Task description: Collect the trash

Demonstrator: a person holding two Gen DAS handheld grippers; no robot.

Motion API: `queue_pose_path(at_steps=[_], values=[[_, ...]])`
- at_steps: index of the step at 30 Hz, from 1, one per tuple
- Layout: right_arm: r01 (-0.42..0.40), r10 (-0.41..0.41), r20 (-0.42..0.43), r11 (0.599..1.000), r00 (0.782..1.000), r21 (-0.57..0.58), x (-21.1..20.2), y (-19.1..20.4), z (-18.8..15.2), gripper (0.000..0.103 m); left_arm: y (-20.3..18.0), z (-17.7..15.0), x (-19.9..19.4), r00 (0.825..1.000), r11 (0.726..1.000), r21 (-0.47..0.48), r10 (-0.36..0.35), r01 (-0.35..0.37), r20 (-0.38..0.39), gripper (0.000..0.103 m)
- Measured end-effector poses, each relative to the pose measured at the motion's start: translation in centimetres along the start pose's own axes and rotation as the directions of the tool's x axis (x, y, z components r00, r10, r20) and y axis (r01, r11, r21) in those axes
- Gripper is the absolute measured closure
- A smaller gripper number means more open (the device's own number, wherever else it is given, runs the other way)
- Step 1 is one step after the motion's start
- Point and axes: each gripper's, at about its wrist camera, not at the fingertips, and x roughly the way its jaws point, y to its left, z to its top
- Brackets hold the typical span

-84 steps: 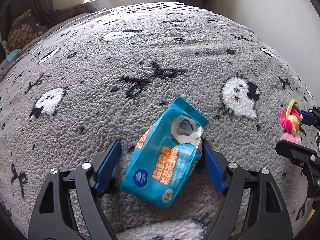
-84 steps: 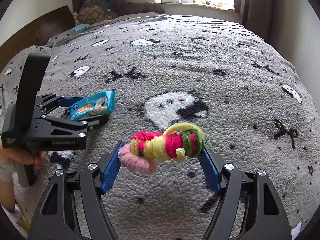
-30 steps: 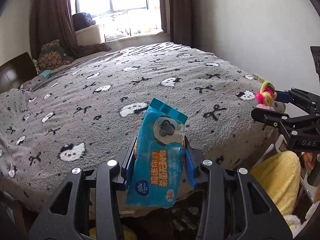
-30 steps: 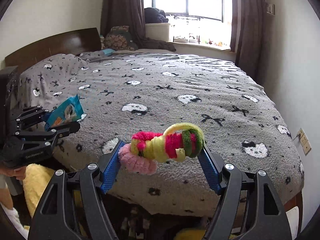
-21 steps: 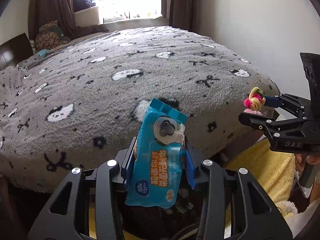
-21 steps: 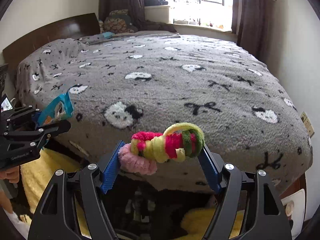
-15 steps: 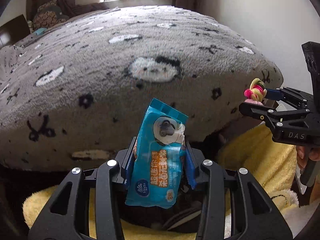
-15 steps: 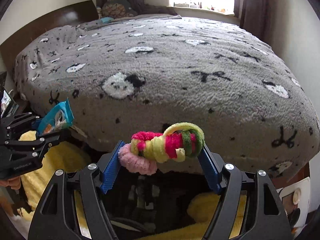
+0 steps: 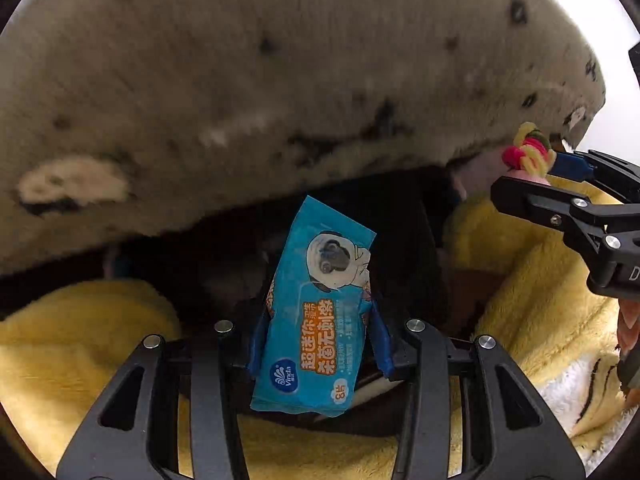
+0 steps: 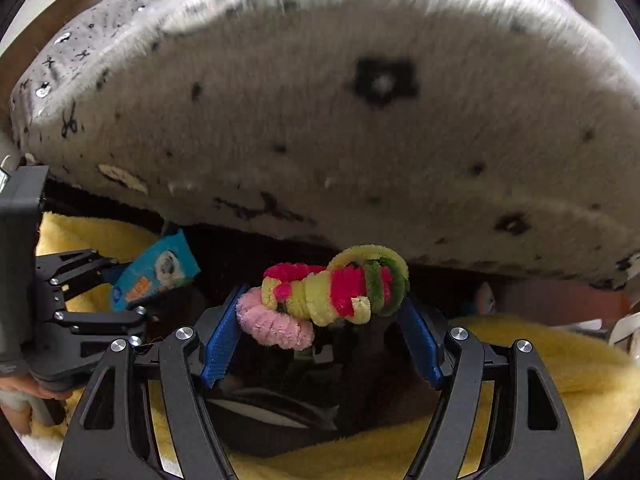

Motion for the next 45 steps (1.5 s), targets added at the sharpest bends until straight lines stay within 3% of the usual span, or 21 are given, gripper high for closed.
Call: queue_pose_path(at_steps=[5, 15, 19, 22, 29, 38, 42, 45], values=[[-0.016, 0.018, -0.091, 0.999, 0.996, 0.028, 3.2, 0.0, -0.5, 0.029, 0.7, -0.1, 2.7, 0.995, 0.999, -0.026, -0.044, 0.041, -0.094, 0.062], [-0.041, 0.046, -0.128, 0.998, 0.991, 0.038, 4.8, 0.7, -0.9, 0.027, 0.3, 0.0, 4.2, 0.991, 0.999, -0.013, -0.052, 0.051, -0.119, 0.059], [-0.049, 0.055, -0.120, 0.997, 0.991, 0.054, 4.5, 0.7, -0.2, 0.015, 0.3, 0.2, 3.7, 0.993, 0.998, -0.023, -0.054, 0.051, -0.109, 0.040], [-0.050, 0.056, -0.109, 0.997, 0.993, 0.063, 4.1, 0.8, 0.4, 0.014, 0.4, 0.5, 3.2, 0.994, 0.999, -0.028, -0.045, 0.043, -0.095, 0.033], [-0.037, 0.042, -0.060, 0.996, 0.997, 0.082, 2.5, 0.3, 0.8, 0.009, 0.4, 1.0, 1.1, 0.999, 0.999, -0.037, -0.036, 0.034, -0.032, 0.014], [0.007, -0.009, 0.018, 0.995, 1.000, 0.098, -0.3, -0.9, 1.3, 0.004, 0.7, 2.3, -2.5, 0.995, 0.999, -0.016, -0.031, 0.033, 0.094, 0.008], [0.063, -0.074, 0.117, 0.994, 0.990, 0.088, -3.2, -1.2, 2.1, 0.003, 0.5, 3.8, -6.2, 0.975, 1.000, 0.009, 0.007, -0.010, 0.222, 0.008], [0.110, -0.130, 0.246, 0.989, 0.961, 0.094, -6.8, -1.5, 3.3, 0.003, 1.0, 5.3, -9.7, 0.937, 1.000, 0.014, 0.017, -0.024, 0.350, 0.008]])
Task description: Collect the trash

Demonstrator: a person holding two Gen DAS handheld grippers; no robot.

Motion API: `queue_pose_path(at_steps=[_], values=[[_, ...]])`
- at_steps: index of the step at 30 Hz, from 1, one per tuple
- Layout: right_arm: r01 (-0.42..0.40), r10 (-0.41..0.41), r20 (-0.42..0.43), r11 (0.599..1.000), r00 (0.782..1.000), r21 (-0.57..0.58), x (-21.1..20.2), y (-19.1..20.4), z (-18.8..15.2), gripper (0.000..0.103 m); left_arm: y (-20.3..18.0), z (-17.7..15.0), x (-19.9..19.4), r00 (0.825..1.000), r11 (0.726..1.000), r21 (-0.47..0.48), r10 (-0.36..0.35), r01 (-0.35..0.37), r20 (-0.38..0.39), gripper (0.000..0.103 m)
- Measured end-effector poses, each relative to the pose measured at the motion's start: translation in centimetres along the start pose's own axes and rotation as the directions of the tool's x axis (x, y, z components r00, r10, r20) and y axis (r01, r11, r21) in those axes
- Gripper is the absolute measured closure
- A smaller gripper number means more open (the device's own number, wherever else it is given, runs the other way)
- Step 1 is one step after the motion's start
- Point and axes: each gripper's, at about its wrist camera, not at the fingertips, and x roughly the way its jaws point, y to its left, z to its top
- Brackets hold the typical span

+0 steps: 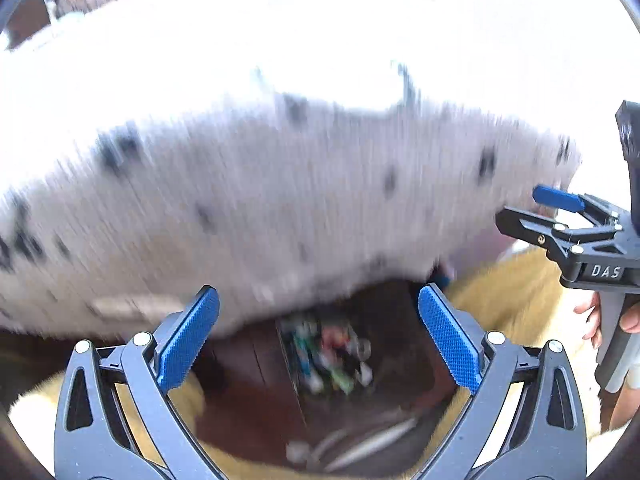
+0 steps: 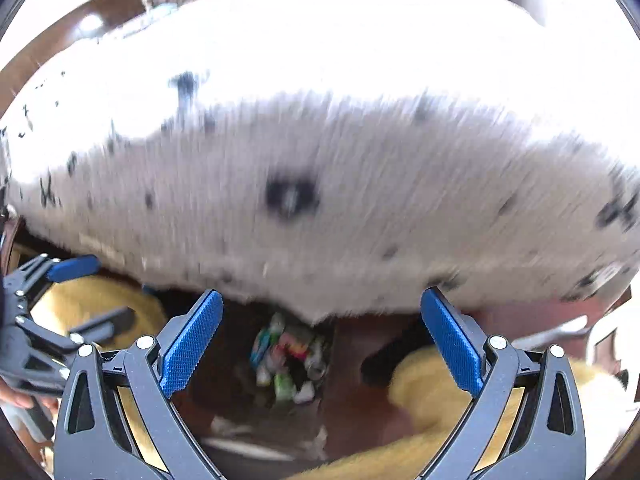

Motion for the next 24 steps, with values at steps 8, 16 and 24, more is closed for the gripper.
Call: queue_pose_path(at_steps=[8, 16, 24], values=[[0.073, -0.074, 0.311, 0.997, 0.947, 0.017, -6.5, -1.4, 5.0, 0.003, 1.1, 7.1, -6.9, 0.947, 0.997, 0.016, 0.070, -0.079, 0.314, 0.008], [0.113, -0.131, 0.537, 0.991, 0.834, 0.066, -12.5, -2.2, 10.0, 0.003, 1.3, 12.9, -12.9, 0.837, 0.991, -0.013, 0.119, -0.133, 0.534, 0.008], [0.133, -0.178, 0.648, 0.984, 0.741, 0.119, -17.4, -2.5, 12.8, 0.003, 0.1, 15.4, -17.8, 0.770, 0.986, -0.027, 0.145, -0.164, 0.621, 0.008]])
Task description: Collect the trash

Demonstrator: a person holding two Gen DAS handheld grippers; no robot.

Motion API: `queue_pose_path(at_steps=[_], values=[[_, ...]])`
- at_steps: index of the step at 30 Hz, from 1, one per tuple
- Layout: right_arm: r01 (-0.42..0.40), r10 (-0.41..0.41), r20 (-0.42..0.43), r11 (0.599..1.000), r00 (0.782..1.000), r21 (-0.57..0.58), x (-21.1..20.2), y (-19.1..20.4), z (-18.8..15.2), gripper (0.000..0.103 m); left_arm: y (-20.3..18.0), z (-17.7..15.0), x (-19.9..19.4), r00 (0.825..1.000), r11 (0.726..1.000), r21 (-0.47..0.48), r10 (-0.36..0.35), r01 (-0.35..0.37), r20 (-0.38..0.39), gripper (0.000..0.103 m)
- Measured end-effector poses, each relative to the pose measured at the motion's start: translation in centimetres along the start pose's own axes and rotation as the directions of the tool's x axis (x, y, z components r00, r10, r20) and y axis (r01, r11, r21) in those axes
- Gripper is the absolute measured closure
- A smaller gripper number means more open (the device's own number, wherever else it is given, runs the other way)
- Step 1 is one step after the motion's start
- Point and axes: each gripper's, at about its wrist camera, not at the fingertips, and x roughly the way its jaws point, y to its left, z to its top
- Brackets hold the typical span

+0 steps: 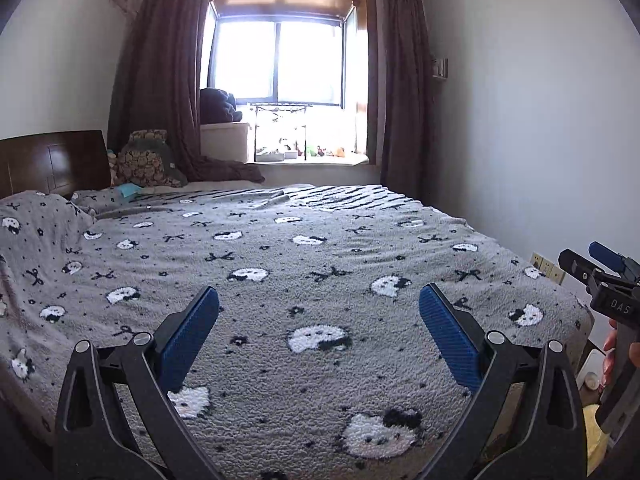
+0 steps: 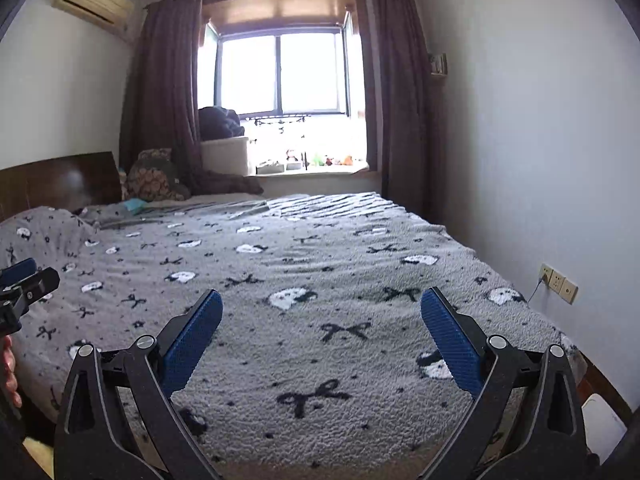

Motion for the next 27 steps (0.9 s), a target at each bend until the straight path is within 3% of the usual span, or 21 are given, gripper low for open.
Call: queue_pose_path(at_steps=[9, 27], values=[[0.008, -0.011, 0.094, 0.999, 0.996, 0.032, -2.1, -0.2, 2.8, 0.003, -0.5, 1.6, -1.1, 0.999, 1.000, 0.004, 0.006, -0.006, 0.046, 0.008], [-0.025, 0.023, 0.091, 0.999, 0.996, 0.020, -2.6, 1.1, 3.2, 0.003, 0.2, 1.6, -1.5, 0.999, 1.000, -0.017, 0.011, -0.010, 0.047, 0.008]])
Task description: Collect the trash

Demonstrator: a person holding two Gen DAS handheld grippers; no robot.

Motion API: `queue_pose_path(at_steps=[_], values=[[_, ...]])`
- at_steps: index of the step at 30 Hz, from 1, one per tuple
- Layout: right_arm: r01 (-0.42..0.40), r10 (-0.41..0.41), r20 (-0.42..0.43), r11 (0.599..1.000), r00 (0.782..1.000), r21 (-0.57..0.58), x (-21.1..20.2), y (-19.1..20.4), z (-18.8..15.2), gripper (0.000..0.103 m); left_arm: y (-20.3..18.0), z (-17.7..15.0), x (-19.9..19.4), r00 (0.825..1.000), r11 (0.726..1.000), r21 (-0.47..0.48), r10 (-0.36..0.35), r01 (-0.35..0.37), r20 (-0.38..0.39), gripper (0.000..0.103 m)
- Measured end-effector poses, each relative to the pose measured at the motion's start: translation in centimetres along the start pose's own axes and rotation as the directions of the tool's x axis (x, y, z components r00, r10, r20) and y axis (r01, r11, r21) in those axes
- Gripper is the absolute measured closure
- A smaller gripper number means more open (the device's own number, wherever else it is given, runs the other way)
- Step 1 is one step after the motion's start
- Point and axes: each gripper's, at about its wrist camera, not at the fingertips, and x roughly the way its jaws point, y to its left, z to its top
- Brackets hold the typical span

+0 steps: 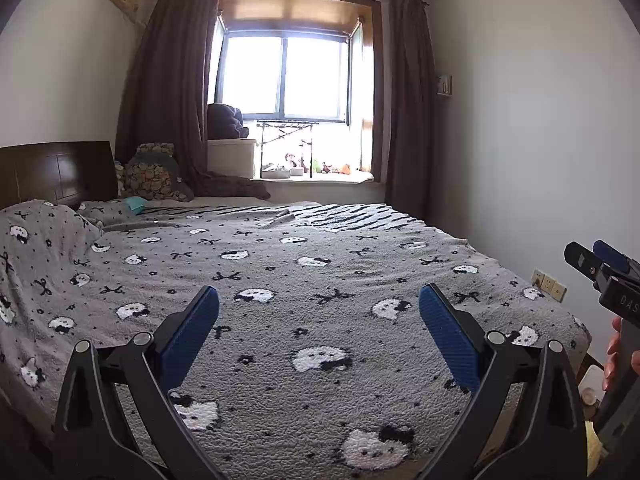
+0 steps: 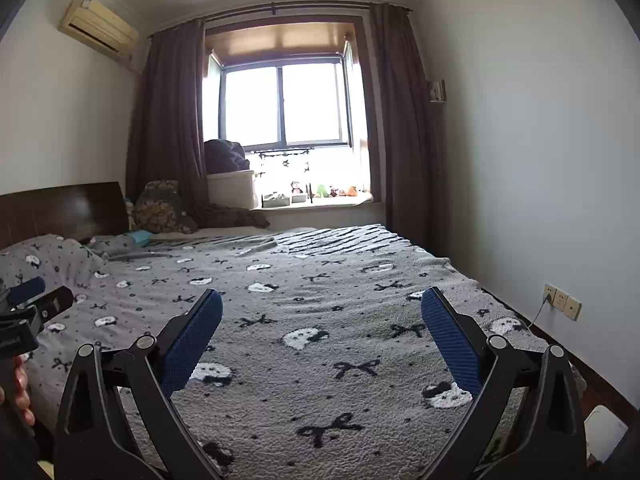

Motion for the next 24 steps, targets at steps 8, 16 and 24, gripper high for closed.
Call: queue_pose_path(at_steps=[8, 16, 24], values=[[-0.008, 0.008, 0.006, 1.000, 1.000, -0.003, -0.21, 0.40, 0.21, 0.003, 0.10, 0.24, -0.29, 1.000, 1.000, -0.007, -0.002, 0.002, 0.014, 0.008], [-0.015, 0.015, 0.003, 1.000, 1.000, -0.004, -0.15, 0.63, 0.31, 0.003, 0.10, 0.37, -0.54, 1.000, 1.000, -0.006, 0.000, 0.000, 0.019, 0.008], [-0.021, 0.021, 0.005, 1.000, 1.000, -0.002, -0.36, 0.79, 0.45, 0.003, 0.05, 0.38, -0.58, 1.000, 1.000, -0.006, 0.001, -0.001, 0.019, 0.008]])
